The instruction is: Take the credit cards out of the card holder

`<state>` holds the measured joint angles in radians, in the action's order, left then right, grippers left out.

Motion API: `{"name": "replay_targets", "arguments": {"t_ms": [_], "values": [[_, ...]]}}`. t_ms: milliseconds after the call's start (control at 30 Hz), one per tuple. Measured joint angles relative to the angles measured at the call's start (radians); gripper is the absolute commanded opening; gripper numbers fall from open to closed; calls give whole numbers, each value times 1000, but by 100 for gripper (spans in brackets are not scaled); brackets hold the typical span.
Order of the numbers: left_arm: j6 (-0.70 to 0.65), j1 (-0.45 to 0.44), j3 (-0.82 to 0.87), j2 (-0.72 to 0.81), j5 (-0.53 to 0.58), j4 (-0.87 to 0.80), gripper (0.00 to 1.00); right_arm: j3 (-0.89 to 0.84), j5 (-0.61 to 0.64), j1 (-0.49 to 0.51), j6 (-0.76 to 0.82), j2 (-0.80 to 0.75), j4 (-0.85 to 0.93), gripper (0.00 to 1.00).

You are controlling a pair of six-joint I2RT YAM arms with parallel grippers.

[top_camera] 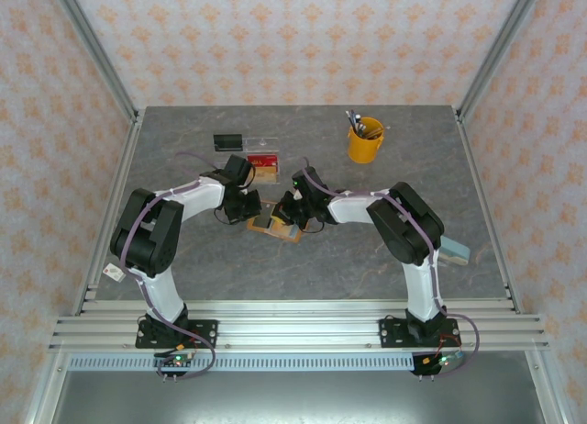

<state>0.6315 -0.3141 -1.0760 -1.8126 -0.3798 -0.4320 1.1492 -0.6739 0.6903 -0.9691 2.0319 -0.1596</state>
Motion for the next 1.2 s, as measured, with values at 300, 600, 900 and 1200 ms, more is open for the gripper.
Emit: {"name": "replay_targets", "arguments": {"t_ms": [300,600,900,1200], "values": [[0,1,5,2,2,8,5,-1,-3,0,0,6,-16,6],[1,3,42,23,0,51,6,-2,1,0,2,9,-30,0],[27,2,74,53,-3,49,21,-27,34,6,34,-28,-9,0],[42,0,90,69,-13,40,21,-62,39,-24,88,-111,117,0]]}}
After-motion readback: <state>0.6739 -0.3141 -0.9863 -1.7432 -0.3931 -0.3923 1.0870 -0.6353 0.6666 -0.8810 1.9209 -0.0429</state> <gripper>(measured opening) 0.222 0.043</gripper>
